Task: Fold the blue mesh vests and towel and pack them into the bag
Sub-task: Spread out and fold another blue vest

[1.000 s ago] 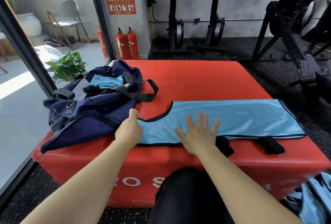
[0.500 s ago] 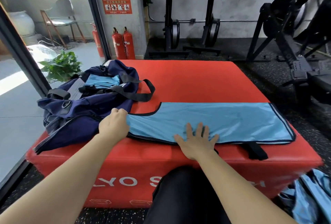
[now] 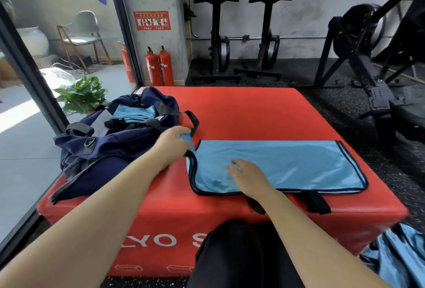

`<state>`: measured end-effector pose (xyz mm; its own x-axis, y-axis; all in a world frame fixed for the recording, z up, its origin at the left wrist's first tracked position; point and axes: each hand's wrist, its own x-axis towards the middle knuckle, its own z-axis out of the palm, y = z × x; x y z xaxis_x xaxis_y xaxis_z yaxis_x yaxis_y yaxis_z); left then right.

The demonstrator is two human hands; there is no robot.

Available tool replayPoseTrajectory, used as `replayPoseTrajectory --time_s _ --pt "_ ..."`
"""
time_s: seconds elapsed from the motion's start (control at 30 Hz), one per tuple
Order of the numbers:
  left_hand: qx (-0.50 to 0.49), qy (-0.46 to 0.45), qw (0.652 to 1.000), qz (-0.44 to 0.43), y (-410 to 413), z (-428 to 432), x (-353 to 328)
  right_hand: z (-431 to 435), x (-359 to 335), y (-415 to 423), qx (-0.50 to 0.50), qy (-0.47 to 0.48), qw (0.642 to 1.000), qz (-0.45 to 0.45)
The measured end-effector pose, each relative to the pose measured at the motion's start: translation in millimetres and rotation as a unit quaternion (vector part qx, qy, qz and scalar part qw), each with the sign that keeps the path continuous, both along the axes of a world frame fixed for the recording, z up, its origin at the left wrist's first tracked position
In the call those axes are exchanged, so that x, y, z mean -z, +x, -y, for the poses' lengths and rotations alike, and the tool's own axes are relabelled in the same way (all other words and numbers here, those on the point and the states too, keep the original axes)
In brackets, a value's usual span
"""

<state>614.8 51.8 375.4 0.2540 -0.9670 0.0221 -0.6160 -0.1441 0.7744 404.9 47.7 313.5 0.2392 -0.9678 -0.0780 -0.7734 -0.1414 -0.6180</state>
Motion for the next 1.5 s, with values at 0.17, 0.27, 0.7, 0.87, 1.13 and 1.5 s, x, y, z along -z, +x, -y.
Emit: replayPoseTrajectory --time_s 0.17,0.27,0.7,0.87,1.13,1.5 --pt "0.116 0.025 0.988 0.095 -82.1 18.0 14.4 7.3 -26.0 -12.1 0.112 0.149 0.917 0.353" --pt "0.158 0.067 0.985 0.011 -115.9 28.5 37.5 14.3 -15.5 -19.8 0.148 0.204 0.891 0.378" --pt "-0.066 -0.076 0.984 -0.144 -65.7 43.3 31.2 47.8 -3.4 -20.8 0.172 0.016 0.978 0.120" --pt "-0.080 -0.135 0.985 -0.071 -63.6 44.8 24.7 81.1 -66.3 -77.1 0.192 -0.109 0.952 0.213" --pt "0.061 0.015 0.998 0.023 -132.5 57.8 65.3 73.1 5.6 -198.5 0.272 -0.003 0.961 0.048" --pt "0.094 0.051 0.993 0.046 -158.9 66.2 55.1 98.5 -43.6 -285.6 0.289 -0.143 0.944 0.071"
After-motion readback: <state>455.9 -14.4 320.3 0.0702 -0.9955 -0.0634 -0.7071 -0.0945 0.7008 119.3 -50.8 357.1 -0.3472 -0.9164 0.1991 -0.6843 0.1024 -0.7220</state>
